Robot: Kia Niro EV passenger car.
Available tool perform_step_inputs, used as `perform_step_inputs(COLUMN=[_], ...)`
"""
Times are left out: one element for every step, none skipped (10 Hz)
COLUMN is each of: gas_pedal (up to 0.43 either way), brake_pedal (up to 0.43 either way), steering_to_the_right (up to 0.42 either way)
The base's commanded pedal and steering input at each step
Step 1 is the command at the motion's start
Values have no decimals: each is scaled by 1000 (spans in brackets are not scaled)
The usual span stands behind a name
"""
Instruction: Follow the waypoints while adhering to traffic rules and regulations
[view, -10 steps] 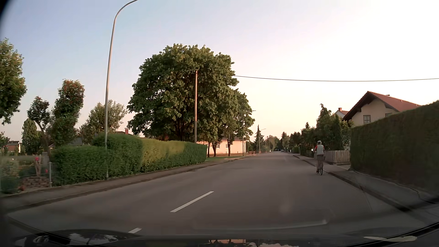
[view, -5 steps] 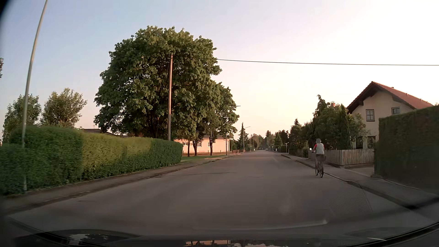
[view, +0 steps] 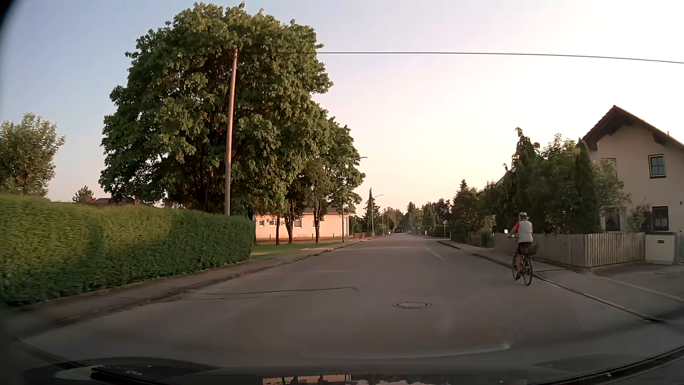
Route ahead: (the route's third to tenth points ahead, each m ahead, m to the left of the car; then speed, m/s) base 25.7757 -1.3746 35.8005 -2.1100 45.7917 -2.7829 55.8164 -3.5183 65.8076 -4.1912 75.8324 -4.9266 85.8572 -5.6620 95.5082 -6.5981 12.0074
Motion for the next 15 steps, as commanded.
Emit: perform_step_inputs(gas_pedal=[429, 429, 429, 429, 429, 429, 429, 429, 429, 429, 421, 421, 409, 409, 409], brake_pedal=[12, 18, 18, 12, 18, 12, 18, 18, 18, 18, 18, 12, 18, 18, 18], steering_to_the_right=[17, 20, 20, 19, 19, 19, 18, 17, 13, 14, 13, 13, 13, 13, 13])
